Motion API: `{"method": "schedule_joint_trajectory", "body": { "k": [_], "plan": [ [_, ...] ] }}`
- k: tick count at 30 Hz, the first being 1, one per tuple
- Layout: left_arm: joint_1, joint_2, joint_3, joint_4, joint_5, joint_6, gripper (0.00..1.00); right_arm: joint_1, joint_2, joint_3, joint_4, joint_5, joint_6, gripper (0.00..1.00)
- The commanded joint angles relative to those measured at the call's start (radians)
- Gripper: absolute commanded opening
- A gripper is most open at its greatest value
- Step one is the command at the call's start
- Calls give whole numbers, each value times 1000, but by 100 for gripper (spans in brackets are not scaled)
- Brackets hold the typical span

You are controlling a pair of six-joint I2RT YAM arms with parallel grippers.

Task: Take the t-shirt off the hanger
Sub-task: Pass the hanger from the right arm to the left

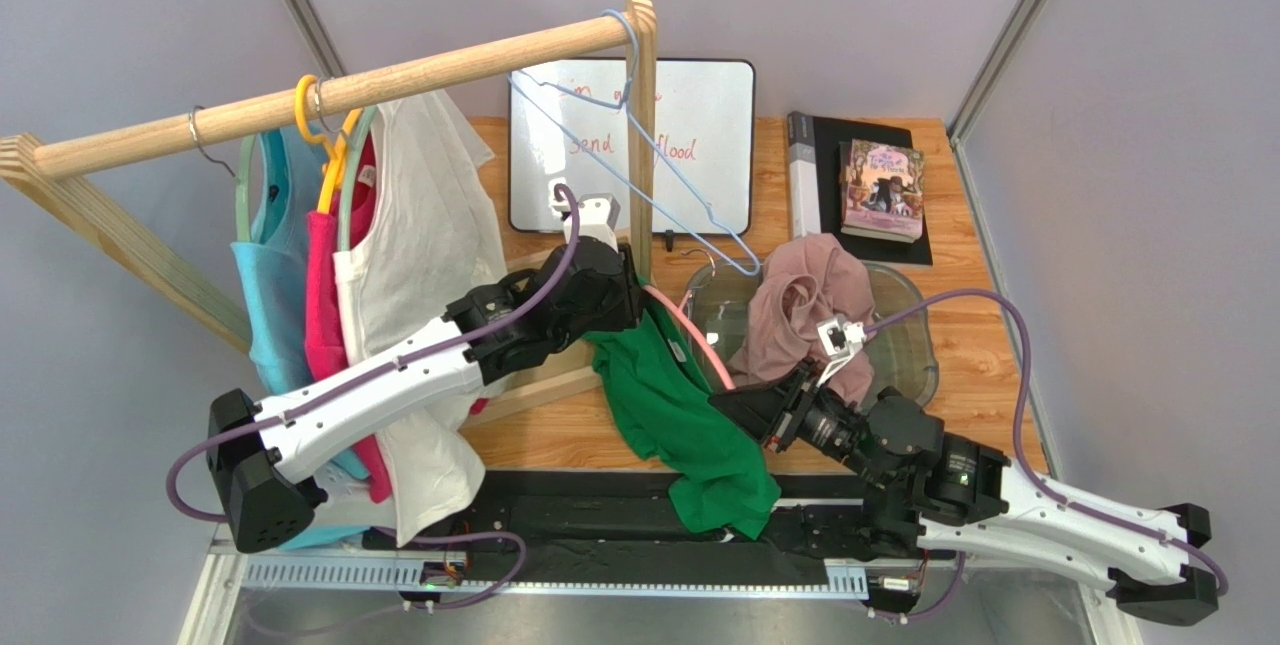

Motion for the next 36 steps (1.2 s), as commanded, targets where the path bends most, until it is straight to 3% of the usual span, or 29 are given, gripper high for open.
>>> {"method": "schedule_joint_trajectory", "body": {
  "k": [1,5,10,15,24,29,33,34,35,36],
  "plan": [
    [18,9,56,6,-59,9,34,3,-13,16,90,-55,20,0],
    [23,1,74,-55,-70,24,0,1,13,18,93,-69,14,0],
    [23,-40,65,-120,-21,34,0,3,104,51,101,-116,-26,0],
    [22,-184,-16,-88,119,43,0,3,239,120,110,-158,-118,0],
    [20,-413,-113,-92,297,-1,0,4,505,350,188,-166,-277,0],
    [20,-444,-136,-144,268,-28,0,3,603,470,200,-178,-317,0],
    [18,-461,-75,-285,182,-26,0,3,620,486,193,-181,-327,0],
    [20,-471,-50,-289,182,-15,2,3,613,481,193,-180,-328,0],
    [20,-482,-41,-289,185,6,14,3,608,476,193,-181,-328,0],
    [20,-508,-32,-286,185,14,20,3,603,472,194,-189,-330,0]
  ]
}}
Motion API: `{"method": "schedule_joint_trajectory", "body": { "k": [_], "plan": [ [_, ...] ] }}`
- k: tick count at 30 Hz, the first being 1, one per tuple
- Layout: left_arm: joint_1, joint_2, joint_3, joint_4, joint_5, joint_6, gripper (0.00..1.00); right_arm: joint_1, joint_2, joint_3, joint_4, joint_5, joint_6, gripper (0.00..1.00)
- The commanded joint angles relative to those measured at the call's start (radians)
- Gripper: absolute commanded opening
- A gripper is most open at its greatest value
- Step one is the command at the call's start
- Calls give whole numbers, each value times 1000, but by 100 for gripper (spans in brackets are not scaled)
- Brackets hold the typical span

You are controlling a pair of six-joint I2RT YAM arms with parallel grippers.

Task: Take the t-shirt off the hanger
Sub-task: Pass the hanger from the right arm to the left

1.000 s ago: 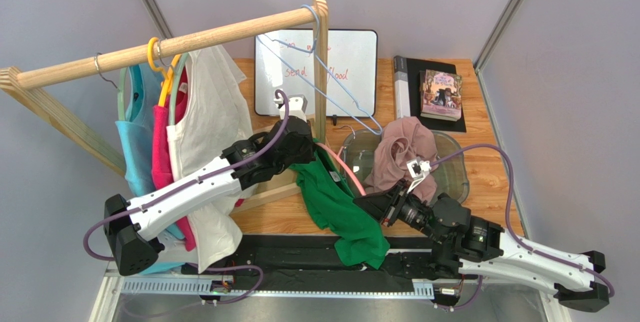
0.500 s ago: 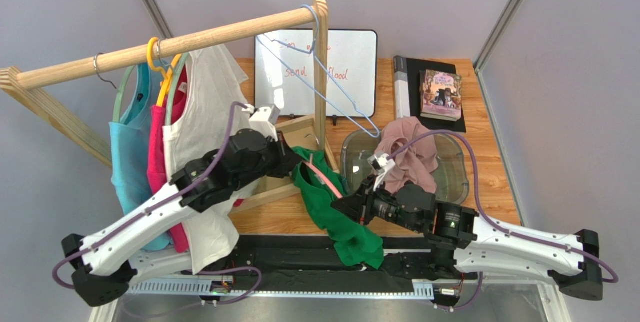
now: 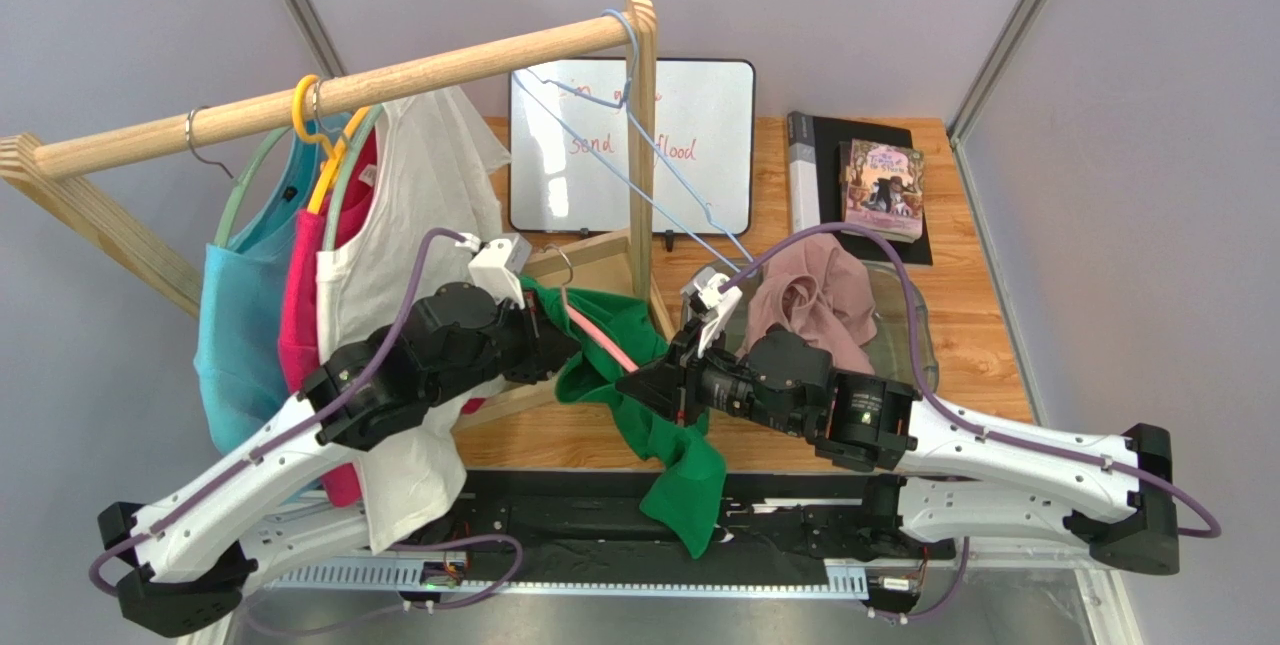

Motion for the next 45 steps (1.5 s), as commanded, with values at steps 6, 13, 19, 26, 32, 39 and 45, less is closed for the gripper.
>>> {"method": "schedule_joint_trajectory", "body": {
  "k": [6,13,19,26,32,39,45],
  "plan": [
    [-1,-107,182,-51,-70,82,47,3,-52,50,121,-72,-53,0],
    [-1,11,330,-83,-127,167,41,3,-72,56,121,-113,-48,0],
    [-1,76,347,-65,-102,219,30,3,-86,60,121,-118,-47,0],
    [-1,54,319,-53,-87,250,33,3,-95,53,121,-124,-41,0],
    [-1,53,304,-60,-76,253,33,3,-101,52,121,-124,-41,0],
    [-1,88,291,-48,-59,253,30,3,-101,44,159,-129,-28,0],
    [-1,117,305,-19,-87,262,22,3,-101,44,159,-167,-21,0]
  ]
}}
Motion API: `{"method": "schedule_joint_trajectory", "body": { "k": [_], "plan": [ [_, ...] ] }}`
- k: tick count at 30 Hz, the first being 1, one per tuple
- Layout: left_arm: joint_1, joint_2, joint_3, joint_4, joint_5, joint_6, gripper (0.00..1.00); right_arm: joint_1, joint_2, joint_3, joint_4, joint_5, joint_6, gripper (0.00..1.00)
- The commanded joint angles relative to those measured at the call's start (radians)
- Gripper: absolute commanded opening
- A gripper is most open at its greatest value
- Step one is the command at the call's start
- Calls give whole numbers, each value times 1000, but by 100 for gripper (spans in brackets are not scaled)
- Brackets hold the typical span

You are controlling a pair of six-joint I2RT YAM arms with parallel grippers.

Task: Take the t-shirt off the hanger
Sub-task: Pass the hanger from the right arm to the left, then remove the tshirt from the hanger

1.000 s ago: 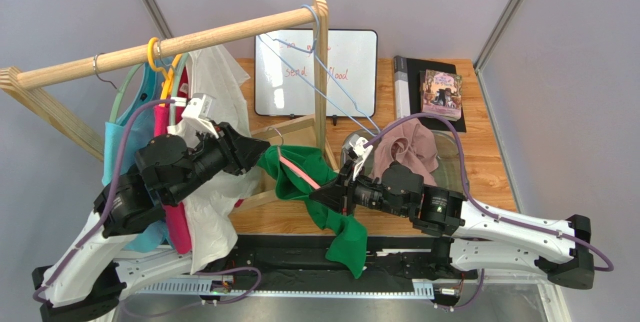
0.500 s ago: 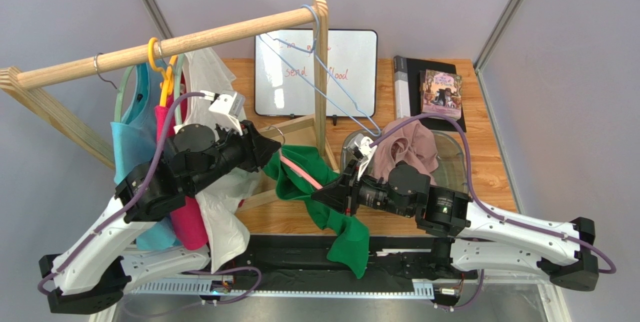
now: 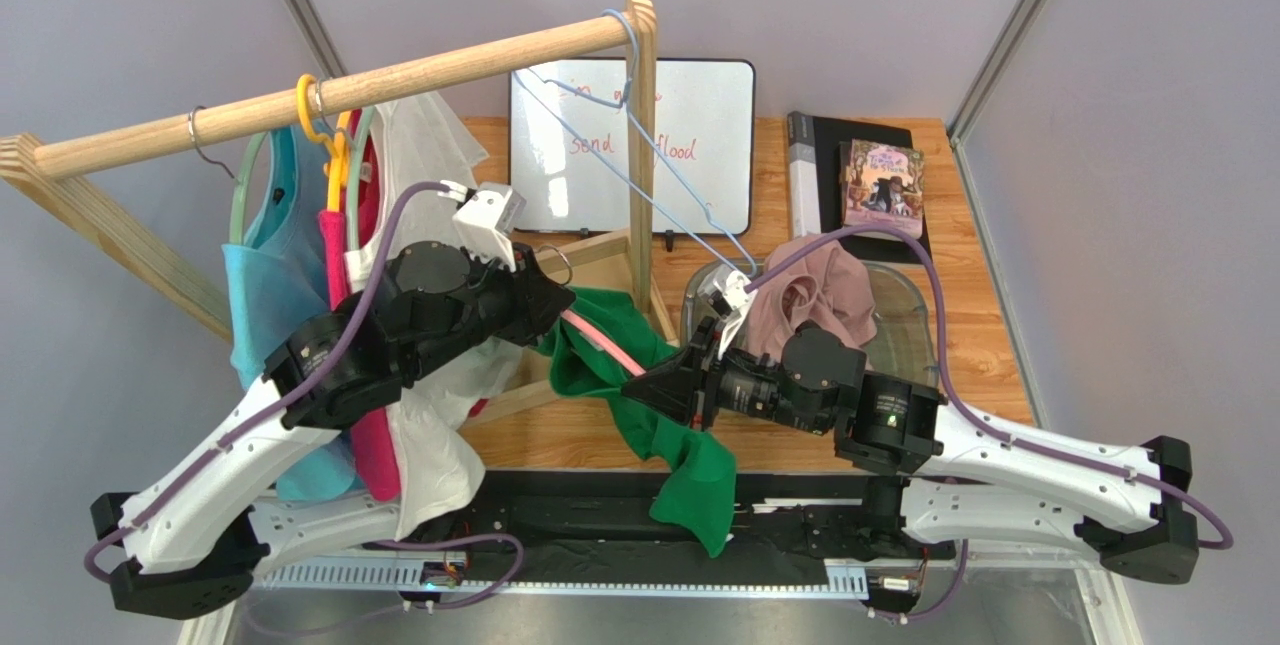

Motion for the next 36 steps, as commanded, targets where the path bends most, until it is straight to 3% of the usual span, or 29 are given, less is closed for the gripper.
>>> {"method": "schedule_joint_trajectory", "body": {
  "k": [1,5,7,10,11,14,16,20,23,27,30,31,34,36],
  "plan": [
    [-1,19,15,48,-18,37,20,5,-29,40,133,-58,0,0],
    [-1,39,32,53,-42,45,0,5,-32,37,119,-64,0,0],
    [-1,45,39,34,-91,22,0,5,-38,38,72,-67,-15,0],
    [-1,46,62,8,-124,3,0,5,-61,21,-43,6,-28,31],
    [-1,46,71,4,-139,-1,0,5,-71,-2,-70,24,-32,49],
    [-1,46,102,-9,-156,-6,0,5,-124,-46,-152,64,-57,74],
    [-1,45,125,-12,-159,-6,0,5,-172,-63,-202,94,-72,82],
    [-1,54,156,-10,-165,10,0,5,-259,-97,-268,134,-86,84],
    [-1,57,171,-15,-173,11,0,5,-316,-137,-277,137,-80,78],
    [-1,46,171,-10,-204,2,0,3,-367,-161,-300,148,-64,62],
    [-1,39,167,-7,-243,-18,0,5,-397,-172,-320,146,-58,42],
    [-1,34,161,-1,-265,-26,0,3,-404,-177,-323,156,-57,26],
    [-1,5,121,48,-317,-64,0,5,-419,-187,-337,208,-49,0],
    [-1,-21,92,73,-360,-92,0,5,-423,-183,-361,238,-48,0]
  ]
}}
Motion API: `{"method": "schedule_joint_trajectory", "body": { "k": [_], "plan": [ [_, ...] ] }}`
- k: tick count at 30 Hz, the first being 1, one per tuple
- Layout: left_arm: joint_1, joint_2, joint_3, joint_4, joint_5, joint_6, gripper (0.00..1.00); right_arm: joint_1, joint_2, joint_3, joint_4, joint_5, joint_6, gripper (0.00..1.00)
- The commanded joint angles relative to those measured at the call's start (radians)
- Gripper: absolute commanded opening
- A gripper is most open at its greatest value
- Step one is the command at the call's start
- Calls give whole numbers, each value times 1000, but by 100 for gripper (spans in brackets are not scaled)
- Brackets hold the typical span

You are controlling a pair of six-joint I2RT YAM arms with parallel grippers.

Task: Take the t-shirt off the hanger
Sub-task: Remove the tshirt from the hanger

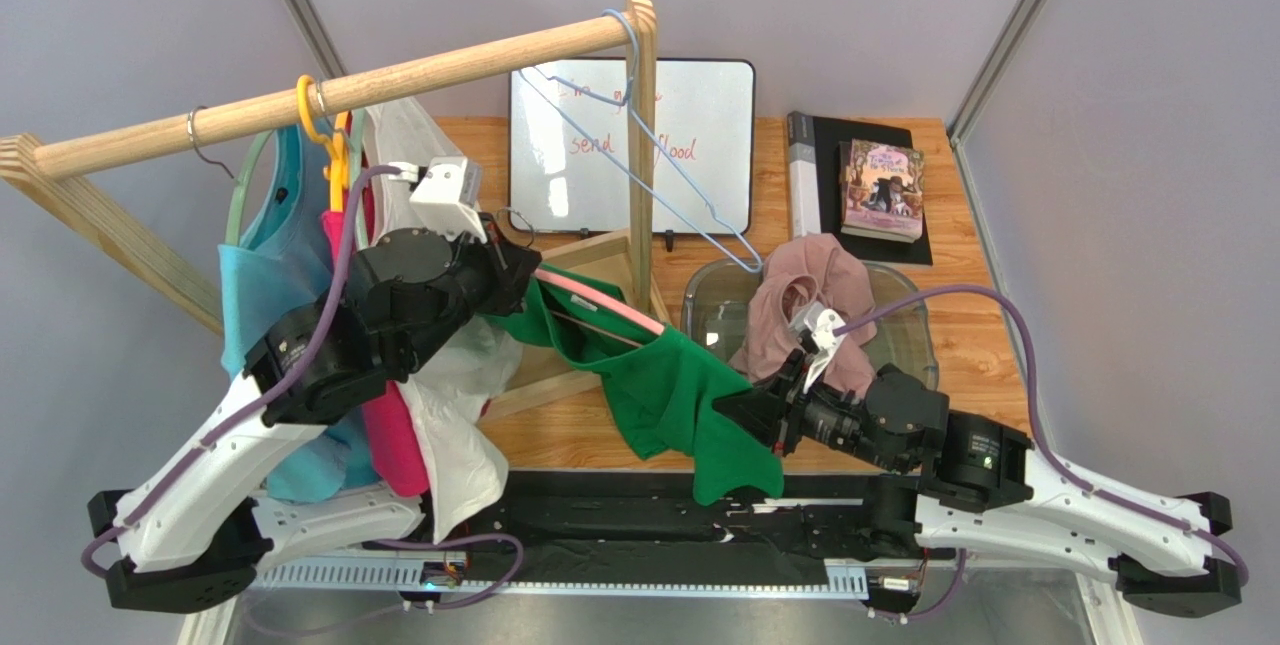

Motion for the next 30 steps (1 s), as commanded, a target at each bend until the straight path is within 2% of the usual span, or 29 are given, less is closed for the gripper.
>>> {"method": "schedule_joint_trajectory", "body": {
  "k": [1,5,8,12,14,19,23,25,26,27,29,30],
  "plan": [
    [4,-71,-31,116,-160,-87,0,2,-21,-2,-42,90,10,0],
    [4,-140,-71,147,-242,-149,0,2,-56,-5,-75,179,37,0],
    [4,-210,-130,156,-312,-221,0,2,-102,-8,-129,303,86,0],
    [4,-304,-194,199,-360,-239,0,0,-179,-11,-221,490,159,0],
    [4,-344,-210,199,-366,-246,0,2,-217,-20,-232,510,173,0],
    [4,-366,-218,199,-337,-252,0,2,-179,-75,-97,406,120,0],
    [4,-311,-197,224,-263,-218,0,3,21,-31,127,283,44,0],
    [4,-278,-178,216,-226,-184,0,2,189,32,159,268,-23,0],
    [4,-234,-148,207,-214,-171,0,0,253,120,156,256,-54,2],
    [4,-211,-128,195,-191,-158,0,0,352,177,115,260,-69,16],
    [4,-138,-71,144,-171,-118,0,0,425,317,-27,260,-77,37],
    [4,-117,-53,124,-160,-109,0,0,437,330,-55,248,-78,53]
  ]
}}
